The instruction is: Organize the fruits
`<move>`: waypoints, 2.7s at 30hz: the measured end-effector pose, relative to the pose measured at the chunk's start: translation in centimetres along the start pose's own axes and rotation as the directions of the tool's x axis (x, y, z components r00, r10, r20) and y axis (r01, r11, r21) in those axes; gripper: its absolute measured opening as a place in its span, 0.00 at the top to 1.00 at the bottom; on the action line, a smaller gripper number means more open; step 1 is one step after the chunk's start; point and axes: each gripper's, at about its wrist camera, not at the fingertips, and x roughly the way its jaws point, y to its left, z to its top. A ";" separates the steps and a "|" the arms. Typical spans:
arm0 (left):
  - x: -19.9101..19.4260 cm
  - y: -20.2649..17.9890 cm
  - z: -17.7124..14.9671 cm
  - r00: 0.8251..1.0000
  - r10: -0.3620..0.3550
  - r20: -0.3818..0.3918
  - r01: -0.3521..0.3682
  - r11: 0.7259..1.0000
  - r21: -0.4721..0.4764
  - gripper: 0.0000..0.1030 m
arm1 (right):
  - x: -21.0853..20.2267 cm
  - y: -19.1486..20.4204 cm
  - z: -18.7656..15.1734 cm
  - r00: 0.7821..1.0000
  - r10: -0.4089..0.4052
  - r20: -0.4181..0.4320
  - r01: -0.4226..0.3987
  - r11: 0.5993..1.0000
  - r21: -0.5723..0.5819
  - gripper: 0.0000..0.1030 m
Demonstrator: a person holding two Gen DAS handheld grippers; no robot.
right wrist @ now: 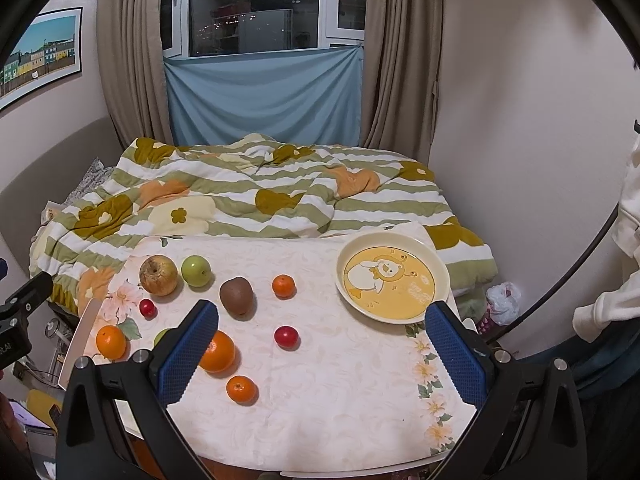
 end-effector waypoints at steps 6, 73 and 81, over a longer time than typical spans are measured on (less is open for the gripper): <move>0.0 0.1 0.0 1.000 -0.001 -0.001 0.001 1.000 -0.001 0.00 | -0.1 -0.1 -0.3 1.000 -0.003 0.002 0.003 1.000 -0.001 0.00; 16.8 5.8 -10.1 0.955 -0.025 -0.297 0.019 1.000 -0.023 0.13 | 12.5 6.0 -12.0 0.945 0.088 -0.315 -0.111 0.992 -0.058 0.11; 18.6 6.1 -10.6 0.935 -0.054 -0.350 0.034 0.997 -0.062 0.28 | 13.7 6.7 -12.4 0.936 0.091 -0.341 -0.117 0.992 -0.056 0.22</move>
